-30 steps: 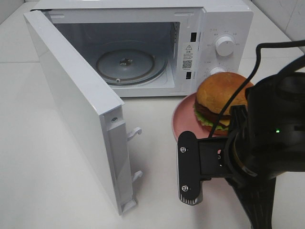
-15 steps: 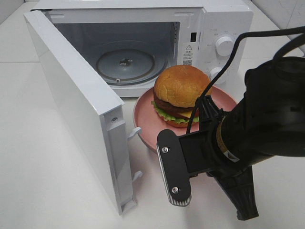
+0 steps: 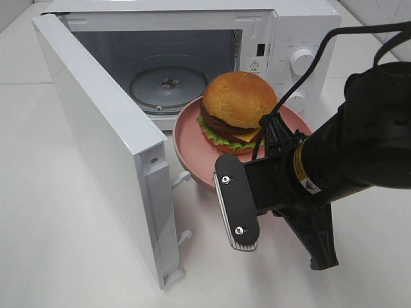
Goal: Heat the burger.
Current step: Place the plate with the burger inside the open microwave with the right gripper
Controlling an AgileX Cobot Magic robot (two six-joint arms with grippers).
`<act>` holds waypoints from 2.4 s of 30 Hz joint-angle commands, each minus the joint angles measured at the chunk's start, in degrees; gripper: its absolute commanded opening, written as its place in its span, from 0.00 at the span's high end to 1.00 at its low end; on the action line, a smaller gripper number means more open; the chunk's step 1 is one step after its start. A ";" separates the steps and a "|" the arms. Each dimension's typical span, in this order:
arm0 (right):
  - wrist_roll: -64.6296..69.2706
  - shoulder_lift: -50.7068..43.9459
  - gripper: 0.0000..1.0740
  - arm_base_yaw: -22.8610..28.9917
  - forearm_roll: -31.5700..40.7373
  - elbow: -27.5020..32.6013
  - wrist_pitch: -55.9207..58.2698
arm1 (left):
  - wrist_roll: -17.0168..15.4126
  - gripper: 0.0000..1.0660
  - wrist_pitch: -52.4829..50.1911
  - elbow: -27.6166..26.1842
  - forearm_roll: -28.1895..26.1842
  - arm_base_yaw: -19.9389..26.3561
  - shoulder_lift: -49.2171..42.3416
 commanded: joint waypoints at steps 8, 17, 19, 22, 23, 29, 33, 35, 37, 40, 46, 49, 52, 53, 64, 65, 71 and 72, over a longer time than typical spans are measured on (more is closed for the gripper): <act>-2.52 -0.06 1.00 -2.58 -2.46 -0.74 -6.13 | -0.17 0.04 -0.23 0.11 -0.34 -0.17 -1.15; -2.46 1.78 1.00 -2.58 -2.06 -2.52 -7.51 | -0.17 0.04 -0.23 0.11 -0.34 -0.17 -1.15; -2.52 2.29 1.00 -2.75 -1.78 -3.44 -7.16 | -0.17 0.04 -0.23 0.11 -0.34 -0.17 -1.15; -3.67 3.50 1.00 -3.84 0.23 -5.67 -6.93 | -0.17 0.04 -0.23 0.11 -0.34 -0.17 -1.15; -3.67 3.50 1.00 -3.84 0.23 -5.67 -6.93 | -0.17 0.04 -0.23 0.11 -0.34 -0.17 -1.15; -10.14 3.67 1.00 -4.41 4.58 -6.02 -5.90 | -0.17 0.04 -0.23 0.11 -0.34 -0.17 -1.15; -13.01 4.01 1.00 -5.39 8.54 -7.16 -5.04 | -0.17 0.04 -0.23 0.11 -0.34 -0.17 -1.15; -14.15 4.47 1.00 -5.90 9.11 -8.25 -4.30 | -0.17 0.04 -0.23 0.11 -0.34 -0.17 -1.09; -14.55 4.64 1.00 -6.02 9.40 -8.71 -4.13 | -0.17 0.04 -0.23 0.11 -0.34 -0.17 -1.09; -16.16 5.73 1.00 -6.47 10.54 -9.85 -3.44 | -0.17 0.04 -0.23 0.11 -0.34 -0.17 -1.09; -18.62 8.31 1.00 -7.16 12.43 -13.87 -1.03 | -0.17 0.04 -0.23 0.11 -0.34 -0.17 -1.09; -19.94 9.00 1.00 -7.22 13.24 -15.13 0.17 | -0.17 0.04 -0.23 0.11 -0.34 -0.17 -1.09; -21.20 9.68 1.00 -7.22 13.81 -15.99 0.57 | -0.17 0.04 -0.23 0.11 -0.34 -0.17 -1.09; -21.20 9.68 1.00 -7.22 13.81 -15.99 0.57 | -0.17 0.04 -0.23 0.11 -0.34 -0.17 -1.09; -21.60 10.54 1.00 -7.22 14.73 -16.79 1.26 | -0.17 0.04 -0.23 0.11 -0.34 -0.17 -1.09; -21.60 10.54 1.00 -7.22 14.90 -16.79 1.32 | -0.17 0.04 -0.23 0.11 -0.34 -0.17 -1.09; -21.60 10.54 1.00 -7.22 14.95 -16.79 1.49 | -0.17 0.04 -0.23 0.11 -0.34 -0.17 -1.09; -21.60 10.54 1.00 -7.22 14.95 -16.79 1.60 | -0.17 0.04 -0.23 0.11 -0.34 -0.17 -1.09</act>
